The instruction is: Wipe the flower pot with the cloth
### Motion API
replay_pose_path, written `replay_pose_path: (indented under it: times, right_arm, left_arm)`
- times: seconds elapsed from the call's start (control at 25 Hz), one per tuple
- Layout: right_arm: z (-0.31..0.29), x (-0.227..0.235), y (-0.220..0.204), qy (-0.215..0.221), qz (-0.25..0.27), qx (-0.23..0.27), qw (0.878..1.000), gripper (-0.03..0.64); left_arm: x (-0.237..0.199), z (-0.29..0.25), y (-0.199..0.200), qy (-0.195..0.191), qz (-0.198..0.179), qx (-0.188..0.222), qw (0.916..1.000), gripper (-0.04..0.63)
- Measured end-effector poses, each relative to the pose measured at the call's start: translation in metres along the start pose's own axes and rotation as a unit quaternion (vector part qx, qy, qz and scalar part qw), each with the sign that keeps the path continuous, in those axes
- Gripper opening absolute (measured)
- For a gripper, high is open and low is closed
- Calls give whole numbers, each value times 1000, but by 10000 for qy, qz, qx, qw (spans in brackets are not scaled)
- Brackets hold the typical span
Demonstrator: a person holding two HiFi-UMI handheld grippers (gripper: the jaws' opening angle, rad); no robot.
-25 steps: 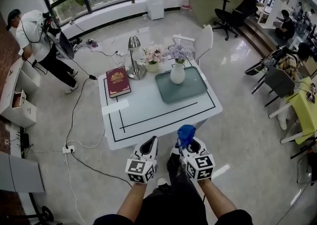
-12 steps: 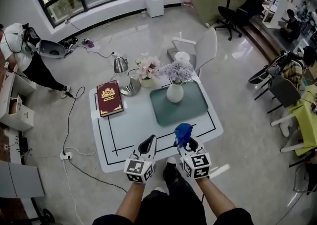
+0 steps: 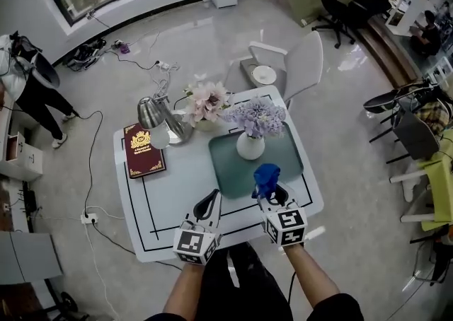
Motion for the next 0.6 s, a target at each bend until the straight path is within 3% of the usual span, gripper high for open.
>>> replay_pose_path:
  times: [0.6]
  right_arm:
    - [-101, 53, -3, -29, 378, -343, 9987, 138]
  left_arm:
    - [-27, -38, -36, -17, 101, -425, 9990, 10]
Point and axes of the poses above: the fingertips, and each gripper's own axes: z backward along the fingers, x to its right, y out of its top, the point moved 10 cm from there along z, backward along the fingers, and after that the axes turned 7 degrees about x, right-handed, at the moved point
